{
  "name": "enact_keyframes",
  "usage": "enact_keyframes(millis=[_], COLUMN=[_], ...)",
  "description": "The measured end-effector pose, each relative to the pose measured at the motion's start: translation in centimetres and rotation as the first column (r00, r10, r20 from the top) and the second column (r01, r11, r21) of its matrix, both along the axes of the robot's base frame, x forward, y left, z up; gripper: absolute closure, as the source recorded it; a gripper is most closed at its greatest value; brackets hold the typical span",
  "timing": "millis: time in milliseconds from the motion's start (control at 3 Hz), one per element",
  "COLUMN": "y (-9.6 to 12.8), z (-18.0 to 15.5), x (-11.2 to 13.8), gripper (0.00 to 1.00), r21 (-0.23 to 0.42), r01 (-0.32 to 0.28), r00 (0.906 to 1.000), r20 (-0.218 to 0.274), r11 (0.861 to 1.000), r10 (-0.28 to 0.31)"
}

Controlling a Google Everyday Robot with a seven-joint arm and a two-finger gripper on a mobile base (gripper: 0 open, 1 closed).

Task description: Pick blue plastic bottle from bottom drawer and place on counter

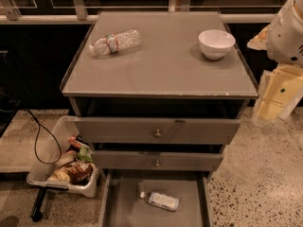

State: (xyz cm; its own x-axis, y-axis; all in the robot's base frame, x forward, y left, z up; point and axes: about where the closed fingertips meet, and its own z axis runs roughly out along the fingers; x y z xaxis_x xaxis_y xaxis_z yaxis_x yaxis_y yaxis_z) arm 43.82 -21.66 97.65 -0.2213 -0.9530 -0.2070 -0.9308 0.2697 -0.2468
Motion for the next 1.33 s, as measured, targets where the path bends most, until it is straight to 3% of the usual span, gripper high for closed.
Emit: enact_keyframes(millis=[667,1000,1333], y=[0.0,-0.3,-0.7], z=[-0.9,-4.8,-10.5], x=[-0.1,-0.5,-0.8], gripper=[0.0,0.0,0.0], r21=[0.015,0.082,0.171], r01=[0.0,-0.027,-0.084], r00=[1.0,0.9996,0.9965], r20=[0.006,-0.003,0.019], r11=[1.0,0.996,0.982], r10=[0.0,0.027,0.082])
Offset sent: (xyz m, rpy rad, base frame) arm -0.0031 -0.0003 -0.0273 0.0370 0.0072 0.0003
